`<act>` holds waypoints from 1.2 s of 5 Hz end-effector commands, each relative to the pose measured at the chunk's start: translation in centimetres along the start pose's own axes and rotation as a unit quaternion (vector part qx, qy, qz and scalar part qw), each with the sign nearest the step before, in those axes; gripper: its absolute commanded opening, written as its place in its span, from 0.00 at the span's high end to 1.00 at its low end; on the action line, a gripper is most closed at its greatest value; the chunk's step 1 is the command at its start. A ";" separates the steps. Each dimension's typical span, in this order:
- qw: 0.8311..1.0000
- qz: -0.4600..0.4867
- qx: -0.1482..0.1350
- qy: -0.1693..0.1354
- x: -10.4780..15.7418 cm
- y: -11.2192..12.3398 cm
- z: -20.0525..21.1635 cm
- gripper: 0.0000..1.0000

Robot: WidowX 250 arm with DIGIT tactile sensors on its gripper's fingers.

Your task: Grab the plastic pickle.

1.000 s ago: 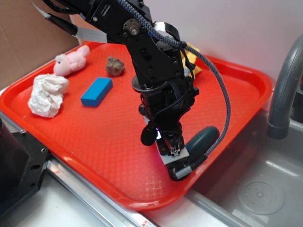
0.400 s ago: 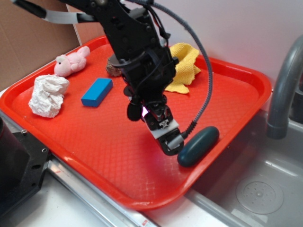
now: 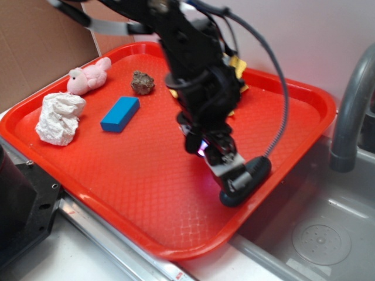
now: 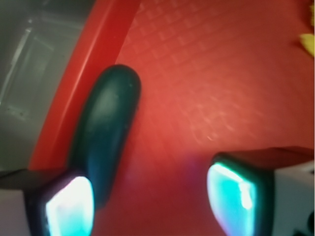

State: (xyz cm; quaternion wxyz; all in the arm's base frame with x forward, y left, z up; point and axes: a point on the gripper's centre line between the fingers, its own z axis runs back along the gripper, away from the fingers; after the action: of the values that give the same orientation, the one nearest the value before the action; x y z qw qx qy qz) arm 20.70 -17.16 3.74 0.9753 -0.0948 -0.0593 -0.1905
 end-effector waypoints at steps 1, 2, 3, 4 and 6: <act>1.000 0.002 -0.021 -0.011 1.1 -1.2 -0.8 0.00; 1.000 0.000 -0.019 0.009 1.1 -0.5 -1.7 0.00; 1.000 -0.016 -0.004 0.023 0.9 0.3 -1.3 1.00; 0.999 -0.033 0.004 0.023 0.3 1.4 -0.1 1.00; 0.998 0.001 0.047 0.045 -4.8 2.7 3.0 1.00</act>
State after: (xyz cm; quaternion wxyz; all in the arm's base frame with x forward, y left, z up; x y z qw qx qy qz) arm 16.93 -11.61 4.17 0.9818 -0.0330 -0.0030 -0.1870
